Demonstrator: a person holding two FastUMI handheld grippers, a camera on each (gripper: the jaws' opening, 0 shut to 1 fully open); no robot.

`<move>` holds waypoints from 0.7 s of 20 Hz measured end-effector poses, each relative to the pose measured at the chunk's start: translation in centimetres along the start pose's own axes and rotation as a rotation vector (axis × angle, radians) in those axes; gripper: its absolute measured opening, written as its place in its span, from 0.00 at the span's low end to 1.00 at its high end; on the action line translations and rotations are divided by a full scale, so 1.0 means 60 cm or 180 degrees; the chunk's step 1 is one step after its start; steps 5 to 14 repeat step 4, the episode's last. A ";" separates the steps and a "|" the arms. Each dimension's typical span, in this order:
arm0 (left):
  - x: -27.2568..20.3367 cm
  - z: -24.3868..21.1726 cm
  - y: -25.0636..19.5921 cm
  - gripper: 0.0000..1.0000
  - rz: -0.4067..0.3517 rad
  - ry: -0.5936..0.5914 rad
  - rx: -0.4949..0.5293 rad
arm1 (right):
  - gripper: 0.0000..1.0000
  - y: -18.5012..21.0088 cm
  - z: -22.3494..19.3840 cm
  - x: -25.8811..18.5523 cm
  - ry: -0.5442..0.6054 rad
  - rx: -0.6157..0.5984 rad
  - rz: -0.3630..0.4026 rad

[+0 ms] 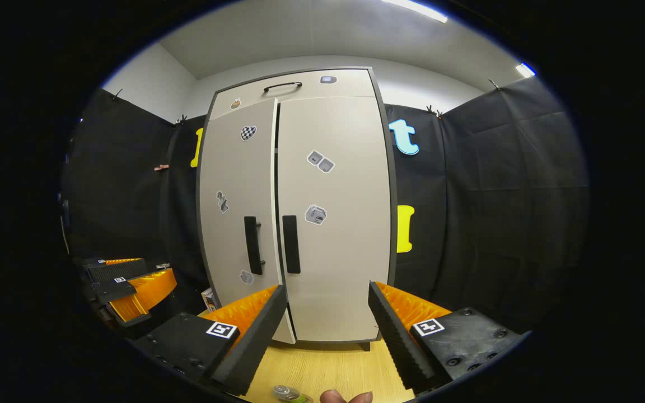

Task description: Grasp the bottle in the cabinet with the left hand and place it on the coaster, then close the right door with the right hand and the left door with the left hand.

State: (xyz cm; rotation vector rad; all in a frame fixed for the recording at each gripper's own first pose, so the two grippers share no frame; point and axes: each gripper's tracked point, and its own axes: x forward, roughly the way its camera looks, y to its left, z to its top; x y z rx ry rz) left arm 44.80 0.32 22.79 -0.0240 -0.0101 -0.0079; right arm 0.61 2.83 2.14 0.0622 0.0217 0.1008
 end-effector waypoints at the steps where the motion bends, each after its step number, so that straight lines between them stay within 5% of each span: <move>1: -0.002 -0.001 0.002 0.95 0.0019 0.0007 0.0005 | 0.97 0.000 0.000 0.000 -0.0008 -0.0017 -0.0005; 14: -0.009 -0.001 0.004 0.95 0.0048 0.0013 -0.0001 | 0.97 0.005 0.000 -0.003 -0.0027 -0.0045 0.0008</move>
